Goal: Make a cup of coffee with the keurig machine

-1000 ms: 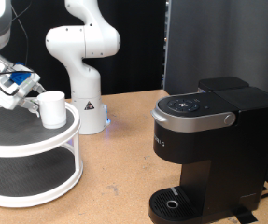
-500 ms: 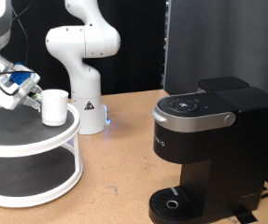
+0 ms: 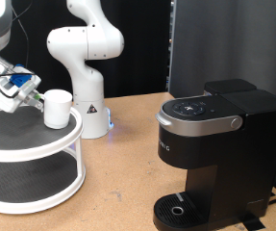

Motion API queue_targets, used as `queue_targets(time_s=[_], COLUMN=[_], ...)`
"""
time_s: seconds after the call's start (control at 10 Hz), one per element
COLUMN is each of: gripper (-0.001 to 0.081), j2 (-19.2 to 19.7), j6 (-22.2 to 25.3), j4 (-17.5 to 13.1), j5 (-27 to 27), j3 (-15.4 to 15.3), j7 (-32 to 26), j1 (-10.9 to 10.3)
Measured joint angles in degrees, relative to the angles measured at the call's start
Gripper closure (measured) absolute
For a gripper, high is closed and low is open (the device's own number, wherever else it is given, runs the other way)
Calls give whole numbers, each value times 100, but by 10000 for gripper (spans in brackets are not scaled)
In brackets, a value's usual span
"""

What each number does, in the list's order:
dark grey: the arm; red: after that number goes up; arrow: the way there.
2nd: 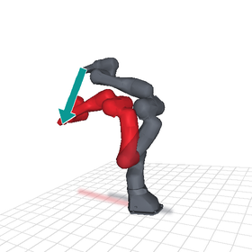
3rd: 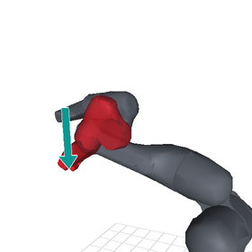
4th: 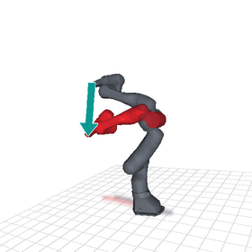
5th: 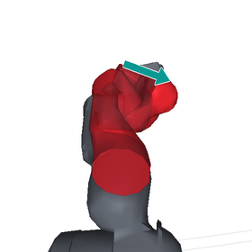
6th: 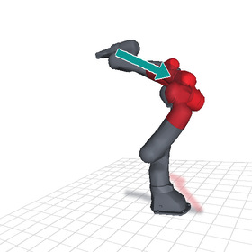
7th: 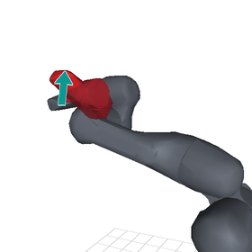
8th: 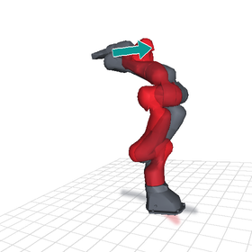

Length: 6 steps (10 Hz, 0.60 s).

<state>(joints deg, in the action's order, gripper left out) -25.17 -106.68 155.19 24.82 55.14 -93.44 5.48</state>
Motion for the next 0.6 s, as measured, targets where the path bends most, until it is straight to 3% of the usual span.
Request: queue_targets(time_s=[0.3,0.6], gripper=[740,740], j2=[-2,-216], j6=[88,880], j4=[-40,-314], j5=[0,102], j3=[6,-10], j7=[-20,204], j1=[0,13])
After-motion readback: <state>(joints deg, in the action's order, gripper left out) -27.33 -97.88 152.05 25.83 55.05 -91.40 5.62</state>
